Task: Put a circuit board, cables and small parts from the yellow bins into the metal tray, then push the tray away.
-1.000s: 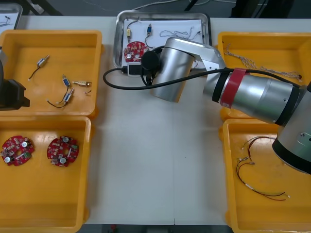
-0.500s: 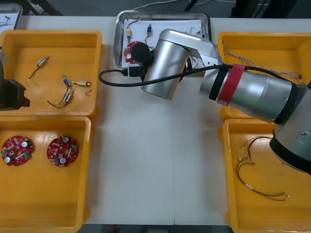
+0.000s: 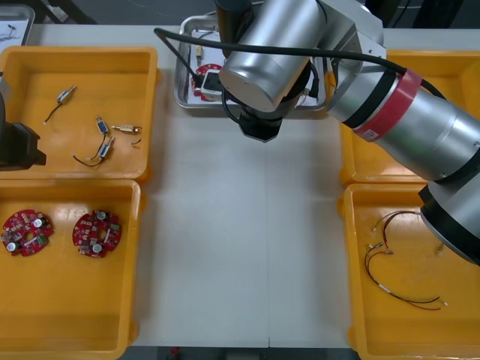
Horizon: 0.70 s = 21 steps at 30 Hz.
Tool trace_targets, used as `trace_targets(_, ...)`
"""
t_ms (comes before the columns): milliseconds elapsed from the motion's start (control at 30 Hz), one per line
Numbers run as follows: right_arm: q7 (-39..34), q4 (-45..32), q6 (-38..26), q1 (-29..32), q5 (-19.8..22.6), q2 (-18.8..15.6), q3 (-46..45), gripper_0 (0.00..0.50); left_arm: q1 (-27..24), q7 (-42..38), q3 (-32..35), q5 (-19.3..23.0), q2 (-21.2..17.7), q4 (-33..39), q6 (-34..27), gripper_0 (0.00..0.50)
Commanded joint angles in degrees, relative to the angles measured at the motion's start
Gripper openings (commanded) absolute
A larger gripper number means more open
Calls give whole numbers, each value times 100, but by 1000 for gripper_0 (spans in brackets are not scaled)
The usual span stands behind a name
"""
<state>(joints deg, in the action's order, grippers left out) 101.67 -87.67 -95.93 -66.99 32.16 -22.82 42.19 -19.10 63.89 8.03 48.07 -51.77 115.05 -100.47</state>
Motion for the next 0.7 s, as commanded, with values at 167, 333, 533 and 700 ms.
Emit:
trace_targets(167, -1765, -1824, -699, 776, 203, -900, -387, 500, 82, 580, 182, -52, -255, 167, 54, 500)
trace_targets(333, -2468, -2369, -1121, 1277, 757, -1295, -1055, 500, 82, 580, 182, -52, -255, 167, 54, 500)
trace_targets(533, -3066, -2844, -1407, 1734, 1143, -1594, -1758, 500, 82, 580, 182, -52, -255, 167, 54, 500)
trace_targets(700, -3628, -3327, -1407, 2270, 1363, -2007, -2259, 500, 82, 580, 182, -52, -255, 167, 54, 500)
